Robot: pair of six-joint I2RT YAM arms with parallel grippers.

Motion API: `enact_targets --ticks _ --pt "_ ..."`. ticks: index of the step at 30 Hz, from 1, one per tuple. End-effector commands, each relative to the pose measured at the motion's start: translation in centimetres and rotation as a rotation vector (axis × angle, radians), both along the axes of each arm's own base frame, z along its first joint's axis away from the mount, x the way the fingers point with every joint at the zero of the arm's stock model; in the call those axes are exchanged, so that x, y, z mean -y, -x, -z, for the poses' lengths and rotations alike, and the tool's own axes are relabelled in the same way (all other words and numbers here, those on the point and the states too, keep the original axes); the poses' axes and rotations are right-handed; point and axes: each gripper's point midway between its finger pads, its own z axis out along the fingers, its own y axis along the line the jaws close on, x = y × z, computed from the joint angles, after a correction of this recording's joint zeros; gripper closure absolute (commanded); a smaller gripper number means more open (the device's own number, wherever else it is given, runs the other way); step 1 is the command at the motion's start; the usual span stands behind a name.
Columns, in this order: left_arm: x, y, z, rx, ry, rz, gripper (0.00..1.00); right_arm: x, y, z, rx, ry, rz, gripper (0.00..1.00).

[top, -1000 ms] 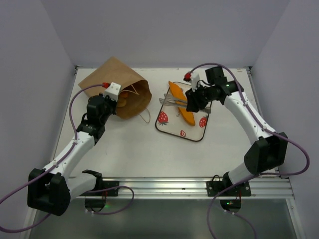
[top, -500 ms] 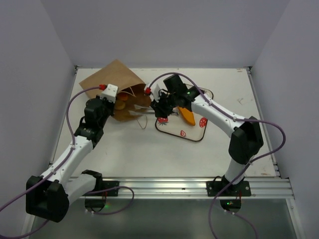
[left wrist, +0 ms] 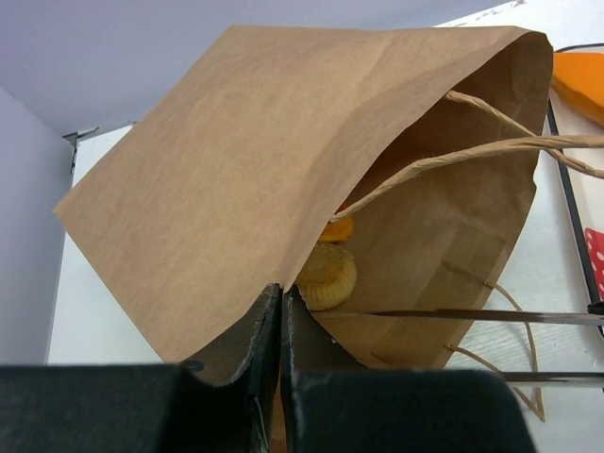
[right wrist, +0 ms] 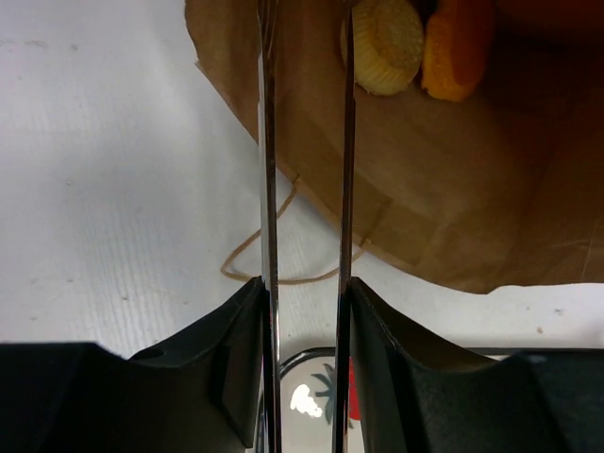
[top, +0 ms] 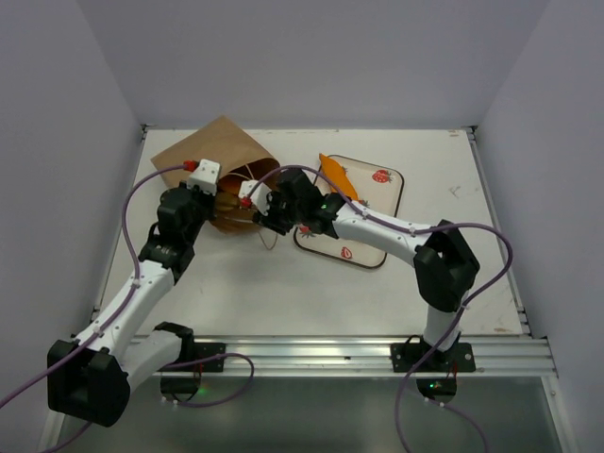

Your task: Take the fake bread out of the paper bag

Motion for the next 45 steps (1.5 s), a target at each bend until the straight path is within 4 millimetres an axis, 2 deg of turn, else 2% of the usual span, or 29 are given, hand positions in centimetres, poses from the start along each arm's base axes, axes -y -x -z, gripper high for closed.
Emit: enact_targets --ticks 1,8,11,21,27,35,45 --pt "0.3 0.2 -1.0 0.032 0.037 0.003 0.94 0.5 -3.1 -1.1 0.215 0.040 0.026 0.59" --pt "0.4 0.3 -0.9 0.034 0.043 0.008 0.94 2.4 -4.5 -0.5 0.396 0.194 0.007 0.59" --pt "0.4 0.4 -0.9 0.035 0.046 0.009 0.94 2.5 -4.4 0.0 0.456 0.254 -0.027 0.58" --pt "0.4 0.3 -0.8 0.034 0.043 0.013 0.94 0.9 -2.3 1.0 0.598 0.361 -0.138 0.57" --pt "0.5 0.4 -0.6 0.031 0.043 0.018 0.94 -0.6 -2.9 0.8 0.700 0.387 -0.103 0.55" --pt "0.6 0.4 -0.6 0.033 0.045 0.025 0.94 -0.3 -3.8 2.8 0.724 0.488 -0.075 0.54" --pt "0.7 0.5 -0.8 0.042 0.048 0.030 0.94 0.8 -4.5 2.6 0.738 0.521 0.005 0.53"
